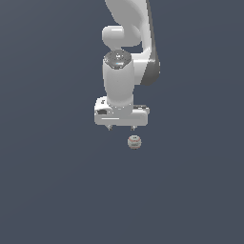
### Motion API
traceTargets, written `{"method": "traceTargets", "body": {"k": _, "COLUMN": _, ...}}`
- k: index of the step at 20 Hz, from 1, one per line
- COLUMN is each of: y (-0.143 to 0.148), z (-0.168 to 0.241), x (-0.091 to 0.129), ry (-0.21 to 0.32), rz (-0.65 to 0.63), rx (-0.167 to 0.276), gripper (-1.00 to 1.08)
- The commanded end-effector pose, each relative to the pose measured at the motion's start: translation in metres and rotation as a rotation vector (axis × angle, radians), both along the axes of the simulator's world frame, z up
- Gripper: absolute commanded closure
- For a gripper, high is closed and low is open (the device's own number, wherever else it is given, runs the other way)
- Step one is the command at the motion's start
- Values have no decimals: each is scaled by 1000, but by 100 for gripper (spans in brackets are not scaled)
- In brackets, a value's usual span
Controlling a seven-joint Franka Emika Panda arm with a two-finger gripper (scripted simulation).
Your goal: Pick up the object and move it to a goal position.
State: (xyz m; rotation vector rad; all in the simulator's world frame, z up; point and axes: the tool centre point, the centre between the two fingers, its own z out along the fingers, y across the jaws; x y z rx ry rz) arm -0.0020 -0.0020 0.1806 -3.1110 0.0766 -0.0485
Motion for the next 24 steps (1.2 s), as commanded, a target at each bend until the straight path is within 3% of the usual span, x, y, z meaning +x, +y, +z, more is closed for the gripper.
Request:
{"method": "traceTargets", "body": {"k": 1, "y": 0, "z": 0, "x": 0, "ry": 0, "rz": 0, "rx": 0, "gripper": -92}}
{"method": "traceTargets", "body": {"k": 11, "y": 9, "z": -15, "x": -12, "ry": 54, "rz": 34, "rx": 7, "gripper": -92}}
{"method": "traceTargets", "body": {"k": 24, "y": 12, "z": -20, "x": -11, "ry": 49, "rz": 131, "rx": 0, "gripper": -92}}
